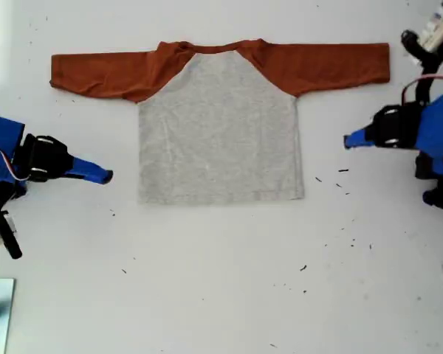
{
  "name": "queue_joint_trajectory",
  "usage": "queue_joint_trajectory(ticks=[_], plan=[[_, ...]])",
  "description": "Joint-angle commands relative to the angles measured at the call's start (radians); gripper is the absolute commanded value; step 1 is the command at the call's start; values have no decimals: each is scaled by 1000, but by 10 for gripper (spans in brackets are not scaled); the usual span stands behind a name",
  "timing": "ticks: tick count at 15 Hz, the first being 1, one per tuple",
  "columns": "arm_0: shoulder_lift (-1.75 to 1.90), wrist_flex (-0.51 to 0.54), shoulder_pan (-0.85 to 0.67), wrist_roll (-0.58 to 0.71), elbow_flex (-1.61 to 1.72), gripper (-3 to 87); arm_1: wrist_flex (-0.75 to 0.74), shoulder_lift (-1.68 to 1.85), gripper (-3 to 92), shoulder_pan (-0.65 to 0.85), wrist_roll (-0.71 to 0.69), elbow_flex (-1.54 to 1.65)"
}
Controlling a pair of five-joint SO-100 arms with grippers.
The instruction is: Fold t shirt
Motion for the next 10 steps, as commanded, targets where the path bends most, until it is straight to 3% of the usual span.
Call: queue_joint_trajectory(ticks=[1, 4, 7, 8, 10], plan=[[8, -3, 11, -14, 11, -1, 160, -331, 32, 229, -272, -549], [8, -3, 28, -21, 11, -1, 327, -601, 32, 514, -538, -957], [8, -3, 21, -25, 11, -1, 342, -733, 35, 689, -715, -1075], [8, -3, 18, -25, 11, -1, 341, -749, 79, 732, -735, -1074], [8, -3, 14, -25, 11, -1, 310, -765, 324, 787, -779, -1034]])
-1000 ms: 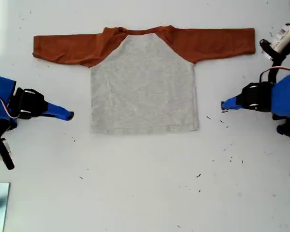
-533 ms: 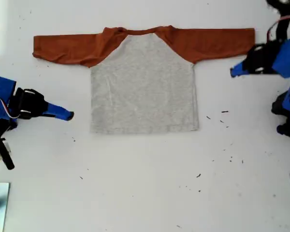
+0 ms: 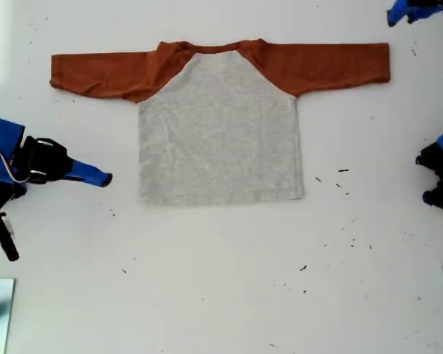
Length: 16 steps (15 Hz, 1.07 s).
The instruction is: Fold t shirt
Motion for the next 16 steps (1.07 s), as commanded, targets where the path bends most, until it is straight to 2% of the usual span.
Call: queue_joint_trajectory(ticks=[1, 4, 8, 10, 12, 14, 16], plan=[[8, -3, -11, -18, 11, -1, -75, 2, 336, 63, -54, 43], [8, -3, -15, -12, 11, -1, -371, 15, 353, 123, -114, 405], [8, -5, -26, -12, 11, -1, -795, -54, 326, 160, -201, 779], [8, -5, -35, -8, 11, -1, -933, -118, 323, 184, -225, 851], [5, -5, -35, -8, 11, -1, -974, -163, 319, 209, -239, 848], [5, -5, -35, -14, 11, -1, -1000, -175, 35, 212, -229, 847], [5, -5, -41, -12, 11, -1, -988, -173, 33, 198, -222, 838]])
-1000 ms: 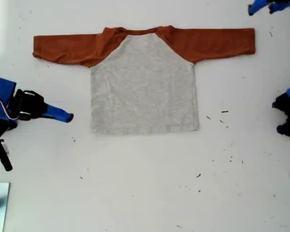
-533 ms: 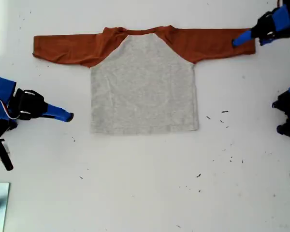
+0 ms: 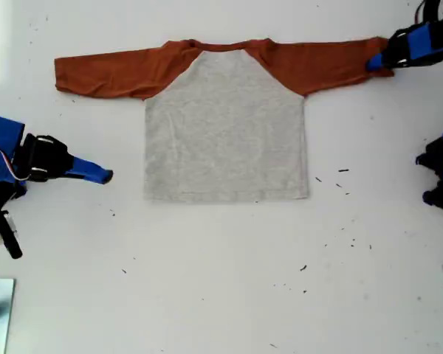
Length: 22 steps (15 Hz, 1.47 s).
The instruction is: Fold t shirt
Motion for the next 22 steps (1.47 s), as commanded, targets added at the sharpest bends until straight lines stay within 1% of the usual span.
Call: queue_joint_trajectory(ticks=[1, 6, 8, 9, 11, 12, 13, 14, 15, 16, 17, 18, 19, 22], plan=[[5, -5, -18, -9, 11, -1, 11, 28, 32, -8, 2, -3], [5, -5, -20, -8, 11, -1, 167, 212, 31, -114, 87, -84], [5, -5, -17, -8, 11, -1, 275, 313, 31, -209, 147, -201], [5, -5, -17, -8, 11, -1, 322, 336, 32, -281, 192, -287], [5, -5, -15, -9, 11, -1, 351, 339, 32, -482, 302, -449], [5, -5, -15, -12, 11, -1, 322, 310, 32, -606, 359, -511], [5, -5, -15, -14, 11, -1, 270, 252, 32, -732, 422, -560], [5, -5, -17, -14, 11, -1, 179, 170, 32, -856, 479, -597], [5, -5, -18, -15, 11, -1, 129, 55, 52, -968, 541, -669], [5, -5, -17, -20, 11, -1, 83, -63, 254, -1086, 568, -772], [5, -5, -14, -23, 11, -1, 89, -158, 272, -1170, 551, -913], [5, -5, -11, -29, 11, -1, 176, -198, 265, -1186, 578, -1017], [5, -5, -11, -31, 11, -1, 233, -150, 248, -1161, 574, -1012], [5, -5, -8, -31, 11, -1, 339, 112, 235, -1042, 591, -804]])
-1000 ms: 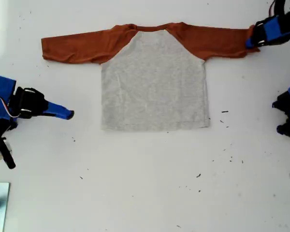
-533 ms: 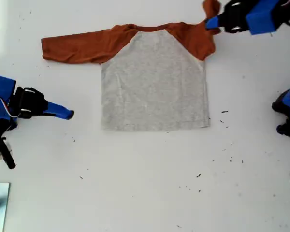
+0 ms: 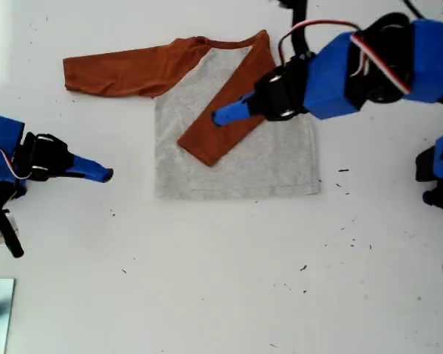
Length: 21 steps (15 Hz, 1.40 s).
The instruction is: Fold t shirt
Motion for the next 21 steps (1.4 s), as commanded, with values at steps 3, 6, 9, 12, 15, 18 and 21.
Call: queue_joint_trajectory(ticks=[3, 6, 9, 12, 15, 18, 21], plan=[[5, -5, 6, -20, 11, -1, 109, 597, 138, 195, -9, 543], [5, -5, 3, -12, 11, -1, 152, 1063, 35, 218, 138, 1089], [5, -3, -28, -40, 11, -2, 173, 1223, 35, 141, 238, 1413], [-2, 3, -20, -186, 8, -2, 282, 1411, 35, 133, 276, 1545], [-72, -29, 18, -313, -61, -3, 333, 1486, 35, 149, 255, 1554], [-808, 153, -25, -342, -715, -3, 330, 1489, 35, 153, 247, 1555], [-1284, 563, -288, -307, -1333, -2, 328, 1496, 35, 146, 241, 1555]])
